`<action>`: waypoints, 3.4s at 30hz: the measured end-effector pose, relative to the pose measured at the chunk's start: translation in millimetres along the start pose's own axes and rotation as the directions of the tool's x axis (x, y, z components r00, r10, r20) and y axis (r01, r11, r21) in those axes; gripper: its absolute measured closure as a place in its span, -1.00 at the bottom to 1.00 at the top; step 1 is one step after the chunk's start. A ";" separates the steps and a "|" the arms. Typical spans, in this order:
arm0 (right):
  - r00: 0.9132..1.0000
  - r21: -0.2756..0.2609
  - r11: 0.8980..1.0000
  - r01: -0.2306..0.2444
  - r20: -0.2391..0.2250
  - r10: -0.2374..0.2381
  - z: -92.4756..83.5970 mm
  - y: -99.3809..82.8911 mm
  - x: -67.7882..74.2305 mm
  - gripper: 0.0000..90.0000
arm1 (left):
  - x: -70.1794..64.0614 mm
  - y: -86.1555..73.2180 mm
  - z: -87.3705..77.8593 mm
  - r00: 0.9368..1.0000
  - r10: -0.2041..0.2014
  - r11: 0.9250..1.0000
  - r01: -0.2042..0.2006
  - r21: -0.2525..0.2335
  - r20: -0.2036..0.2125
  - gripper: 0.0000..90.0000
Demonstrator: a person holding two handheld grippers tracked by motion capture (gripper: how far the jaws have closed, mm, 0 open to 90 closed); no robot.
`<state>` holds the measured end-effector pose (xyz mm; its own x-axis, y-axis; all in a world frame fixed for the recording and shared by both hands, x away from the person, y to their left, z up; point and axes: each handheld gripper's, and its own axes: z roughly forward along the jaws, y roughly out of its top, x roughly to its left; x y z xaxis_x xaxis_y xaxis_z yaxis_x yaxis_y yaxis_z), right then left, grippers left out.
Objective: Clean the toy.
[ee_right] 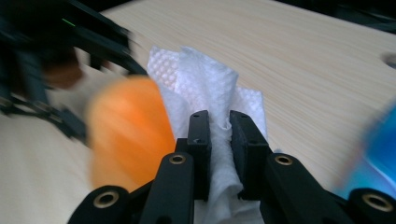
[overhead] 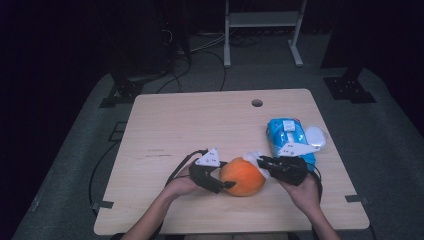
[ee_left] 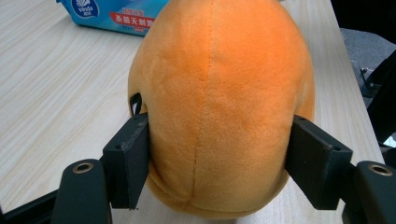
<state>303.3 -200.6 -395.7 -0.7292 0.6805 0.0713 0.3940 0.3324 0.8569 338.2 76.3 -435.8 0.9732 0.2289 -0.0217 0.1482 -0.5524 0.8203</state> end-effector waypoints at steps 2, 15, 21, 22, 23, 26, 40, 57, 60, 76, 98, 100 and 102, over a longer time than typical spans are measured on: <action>0.999 -0.010 0.999 0.034 -0.035 -0.034 4.3 7.5 12.8 0.73 | -2.5 1.7 1.3 1.000 0.017 1.000 -0.017 0.004 -0.006 -0.36; 0.998 0.019 0.999 -0.031 0.049 0.030 -7.9 -11.0 -17.5 0.73 | 1.6 -2.8 -0.9 1.000 0.013 1.000 -0.013 -0.016 0.007 -0.36; 0.998 0.039 0.999 -0.012 0.058 0.010 -12.1 -17.4 -11.8 0.73 | 6.0 -4.5 -2.2 1.000 -0.024 0.999 0.025 -0.027 0.009 -0.36; 0.999 0.029 1.000 0.010 0.044 -0.011 -9.2 -12.0 -3.1 0.73 | 4.3 -3.5 -1.6 1.000 -0.020 1.000 0.020 -0.022 0.003 -0.36; 0.999 0.021 1.000 0.020 0.035 -0.020 -8.0 -9.5 0.2 0.73 | 3.5 -2.4 -1.4 1.000 -0.014 1.000 0.014 -0.017 0.000 -0.36; 0.998 0.001 0.998 0.064 -0.004 -0.064 -1.4 0.8 15.0 0.73 | 0.1 0.3 0.2 1.000 0.006 1.000 -0.006 -0.011 -0.006 -0.36; 0.998 0.026 0.998 -0.056 0.023 0.055 -9.6 -18.0 -21.3 0.73 | -0.5 2.3 0.2 1.000 0.002 1.000 -0.002 -0.022 -0.001 -0.36; 0.999 0.026 0.999 0.036 -0.026 -0.035 3.4 5.1 5.0 0.73 | -1.1 0.9 3.9 1.000 0.025 0.992 -0.025 -0.122 -0.005 -0.73; 1.000 0.023 0.999 0.027 -0.011 -0.026 -2.4 2.1 -1.5 0.73 | 5.0 -4.6 3.1 1.000 0.000 0.988 0.002 -0.157 0.014 -0.79; 1.000 0.035 0.999 -0.007 0.000 0.007 -9.6 -1.6 -13.1 0.73 | 3.5 -17.8 38.5 0.996 0.014 0.988 -0.001 -0.153 0.088 -0.70; 0.995 -0.020 0.997 -0.078 -0.061 0.077 11.5 15.0 -7.6 0.77 | 5.2 5.9 -36.9 0.998 0.056 0.981 -0.056 -0.188 -0.004 -0.40; 0.994 0.021 0.996 -0.092 -0.060 0.093 20.9 6.5 -10.0 0.77 | 7.5 0.1 -29.6 0.999 0.044 0.985 -0.042 -0.168 0.006 -0.42; 0.993 0.066 0.993 -0.101 -0.058 0.104 29.7 -2.4 -12.4 0.77 | 8.3 -5.6 -21.3 0.999 0.040 0.987 -0.038 -0.154 0.010 -0.45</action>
<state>328.0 -190.5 -413.8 -0.7153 0.6725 0.1898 0.5012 0.3045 0.8100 341.8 98.3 -428.4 0.9801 0.1986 0.0054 0.0824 -0.4308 0.8987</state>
